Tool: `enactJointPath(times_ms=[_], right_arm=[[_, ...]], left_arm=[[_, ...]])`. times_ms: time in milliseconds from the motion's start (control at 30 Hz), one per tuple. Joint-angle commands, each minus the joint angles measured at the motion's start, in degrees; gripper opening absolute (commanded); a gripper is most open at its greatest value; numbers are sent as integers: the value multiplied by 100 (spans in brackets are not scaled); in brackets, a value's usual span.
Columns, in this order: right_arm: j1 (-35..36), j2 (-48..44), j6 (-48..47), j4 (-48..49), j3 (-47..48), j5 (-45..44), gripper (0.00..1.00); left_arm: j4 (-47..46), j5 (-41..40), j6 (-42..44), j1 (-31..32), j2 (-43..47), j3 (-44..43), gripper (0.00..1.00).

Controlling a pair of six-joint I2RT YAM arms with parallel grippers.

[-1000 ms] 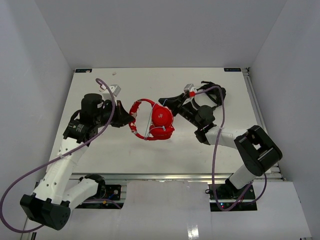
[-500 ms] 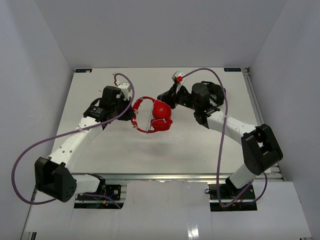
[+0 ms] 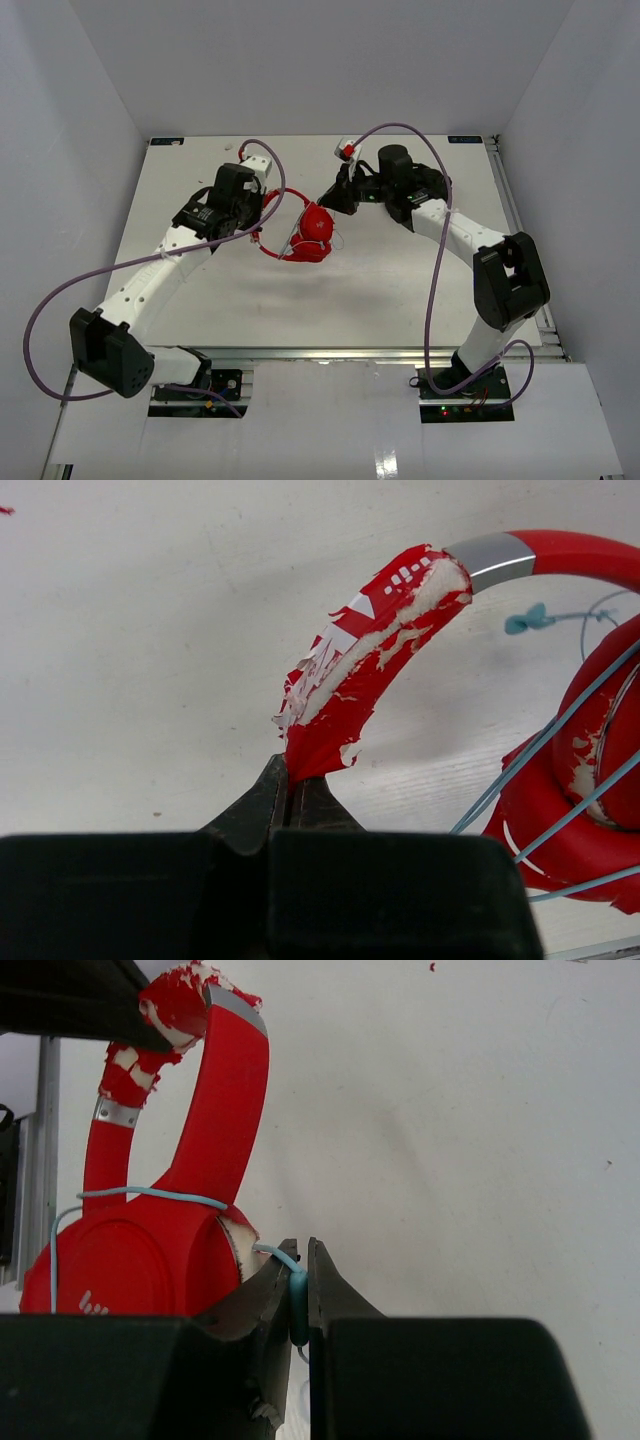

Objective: Wrap the headphones

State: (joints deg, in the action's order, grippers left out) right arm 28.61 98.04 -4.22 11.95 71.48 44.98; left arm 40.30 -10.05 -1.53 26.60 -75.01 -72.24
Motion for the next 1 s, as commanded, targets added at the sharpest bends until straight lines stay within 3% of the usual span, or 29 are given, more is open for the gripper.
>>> enactJointPath(times_ms=[0,100,433,600,733,800,867,933,967], right_arm=[[-106,-56,-211,234,147,736,8],[-152,5,-137,203,218,873,8],[-297,448,362,339,575,2241,8],[-373,663,1280,1186,457,2985,8],[-424,840,2873,3647,32,3501,8],[-440,1046,4501,5166,-162,3653,8],[-463,1493,6752,7672,-84,3727,8],[-479,1904,8228,9603,466,3778,8],[-483,2065,8430,9609,564,3747,8]], left_arm=[[339,176,914,35,309,-754,0],[481,-126,1180,202,208,-987,0],[-68,-1604,1749,1029,-46,-379,0],[-310,-2250,1988,1154,73,-248,0],[-495,-2542,2099,1172,182,-179,0],[-552,-2647,2164,1165,217,-157,0],[-636,-2785,2192,1171,233,-132,0],[-699,-2878,2191,1163,241,-125,0],[-716,-2870,2179,1163,245,-128,0]])
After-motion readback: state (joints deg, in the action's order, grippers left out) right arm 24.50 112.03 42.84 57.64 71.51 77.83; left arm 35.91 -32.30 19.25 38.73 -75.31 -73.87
